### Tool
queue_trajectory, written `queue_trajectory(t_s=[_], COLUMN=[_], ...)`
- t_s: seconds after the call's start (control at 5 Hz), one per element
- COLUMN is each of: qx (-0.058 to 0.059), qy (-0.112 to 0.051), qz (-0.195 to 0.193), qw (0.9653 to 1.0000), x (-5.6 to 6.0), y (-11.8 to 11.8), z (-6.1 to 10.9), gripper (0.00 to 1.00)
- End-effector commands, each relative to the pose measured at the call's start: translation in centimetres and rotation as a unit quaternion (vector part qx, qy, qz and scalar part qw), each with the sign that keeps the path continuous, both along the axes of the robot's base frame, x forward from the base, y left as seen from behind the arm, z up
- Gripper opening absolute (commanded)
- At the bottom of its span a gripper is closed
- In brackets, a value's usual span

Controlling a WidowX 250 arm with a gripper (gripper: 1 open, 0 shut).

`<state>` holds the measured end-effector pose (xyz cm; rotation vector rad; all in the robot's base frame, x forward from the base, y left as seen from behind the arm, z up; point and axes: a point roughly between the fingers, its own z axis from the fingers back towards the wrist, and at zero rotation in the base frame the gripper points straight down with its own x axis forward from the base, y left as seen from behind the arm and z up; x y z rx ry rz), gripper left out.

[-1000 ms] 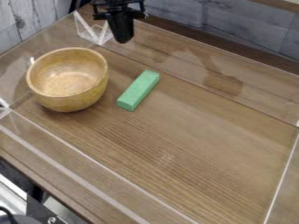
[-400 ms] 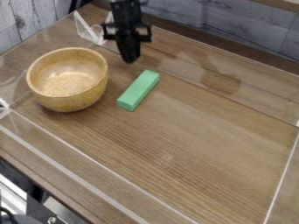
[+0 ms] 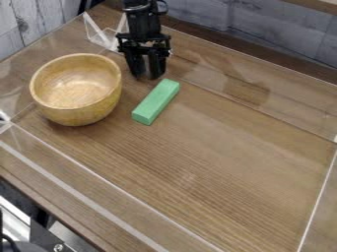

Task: Move green object from inside the wooden bowl to the table next to it

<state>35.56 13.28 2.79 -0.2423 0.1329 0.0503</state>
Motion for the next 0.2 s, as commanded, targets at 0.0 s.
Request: queue_trajectory(t_s=[0.0], qx=[0.008], qy=[-0.038], qz=[0.000], qw=[0.9993], x=[-0.13], y=[0.45], z=[3.13], gripper=[1.00])
